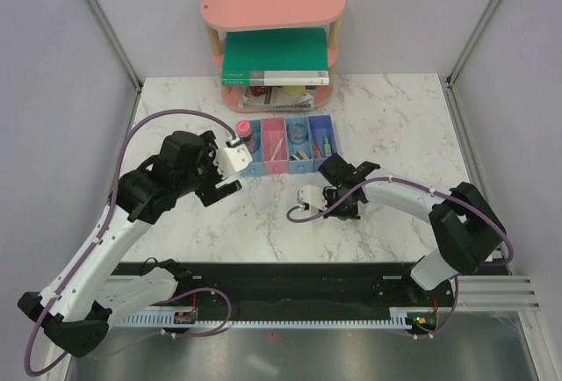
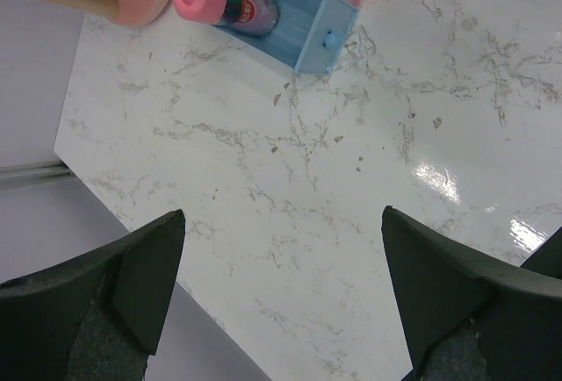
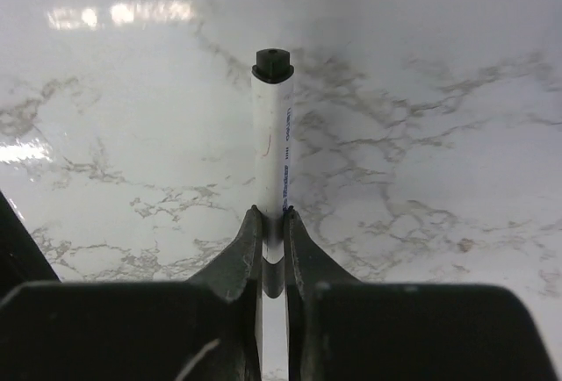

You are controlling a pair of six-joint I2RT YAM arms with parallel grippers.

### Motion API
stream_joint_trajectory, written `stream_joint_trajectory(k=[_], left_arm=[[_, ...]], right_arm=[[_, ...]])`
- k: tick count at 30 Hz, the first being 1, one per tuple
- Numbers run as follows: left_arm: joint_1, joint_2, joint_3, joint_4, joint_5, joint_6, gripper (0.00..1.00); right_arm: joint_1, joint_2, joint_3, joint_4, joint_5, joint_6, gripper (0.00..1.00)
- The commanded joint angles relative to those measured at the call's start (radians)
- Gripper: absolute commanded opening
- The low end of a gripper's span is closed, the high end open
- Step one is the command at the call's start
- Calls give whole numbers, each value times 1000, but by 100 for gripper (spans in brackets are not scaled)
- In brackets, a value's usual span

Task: Sort the stationery into containers
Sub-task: Pick up the pen from the center of the board, then place the pen in the storage box.

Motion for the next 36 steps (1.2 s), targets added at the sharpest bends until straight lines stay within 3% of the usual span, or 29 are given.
stream_joint_trajectory(k=[1,8,20,24,36], left_arm=[[-1,-42,-9,-22,-18,14,100],[-1,-73,-10,-23,-26,12,100],[-1,-98,-1,-31,-3,-34,100],[-1,-101,2,-28,2,-45,100],[0,-59,-12,37,77,-94,100]], right_arm=[[8,-57,172,-7,-116,138,6],[7,-34,399,74,-244,379,3],[-82,276,608,576,-357,772,0],[-129,391,645,686,-326,811,0],[-168,600,685,755,-343,823,2]])
